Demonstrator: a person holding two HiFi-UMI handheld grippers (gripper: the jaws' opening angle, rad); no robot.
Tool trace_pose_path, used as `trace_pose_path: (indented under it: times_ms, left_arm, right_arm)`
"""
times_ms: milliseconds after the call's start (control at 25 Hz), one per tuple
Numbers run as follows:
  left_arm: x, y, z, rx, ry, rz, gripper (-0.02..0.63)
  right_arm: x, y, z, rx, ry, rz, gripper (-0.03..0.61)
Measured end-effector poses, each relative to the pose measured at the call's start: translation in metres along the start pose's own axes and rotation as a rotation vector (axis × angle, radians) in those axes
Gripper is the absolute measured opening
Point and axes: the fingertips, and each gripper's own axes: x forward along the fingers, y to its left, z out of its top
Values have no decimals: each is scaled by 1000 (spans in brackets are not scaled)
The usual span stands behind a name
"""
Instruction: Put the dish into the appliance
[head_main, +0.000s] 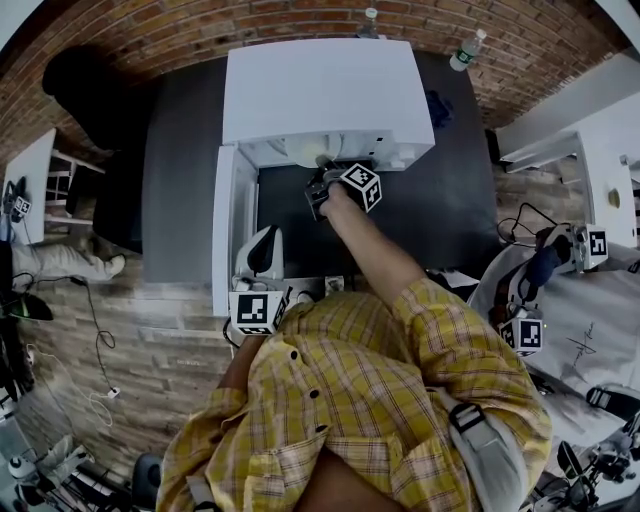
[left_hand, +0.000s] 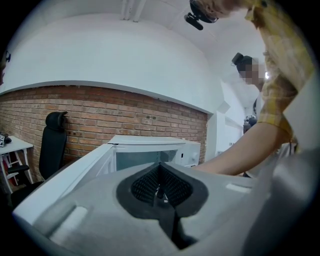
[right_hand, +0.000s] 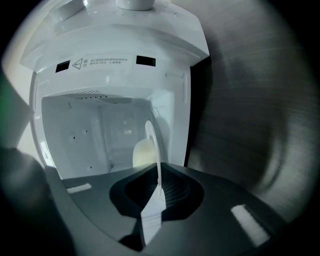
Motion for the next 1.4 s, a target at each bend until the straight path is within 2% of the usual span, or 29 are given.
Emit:
trace_pose_path:
  times_ms: [400, 600, 840, 1160, 1280, 1400]
  left_arm:
    - [6, 3, -1, -17, 5, 0, 0]
    - [9, 3, -5, -26, 12, -1, 0]
    - [15, -1, -3, -23, 9, -8, 0]
    - [7, -5, 0, -22, 15, -25, 0]
    - [7, -8, 1, -20, 13, -33, 0]
    - [6, -13, 0, -16, 11, -44, 0]
  right_arm:
    - [9, 1, 1, -29, 9, -42, 12]
    - [11, 0, 3, -28, 18, -34, 15]
    - [10, 1, 4, -58, 40, -32, 63]
    - [-5, -2, -5, -79, 54, -35, 81]
    - [-12, 2, -7, -118, 67, -23, 78]
    - [-23, 5, -10, -180, 86, -12, 49]
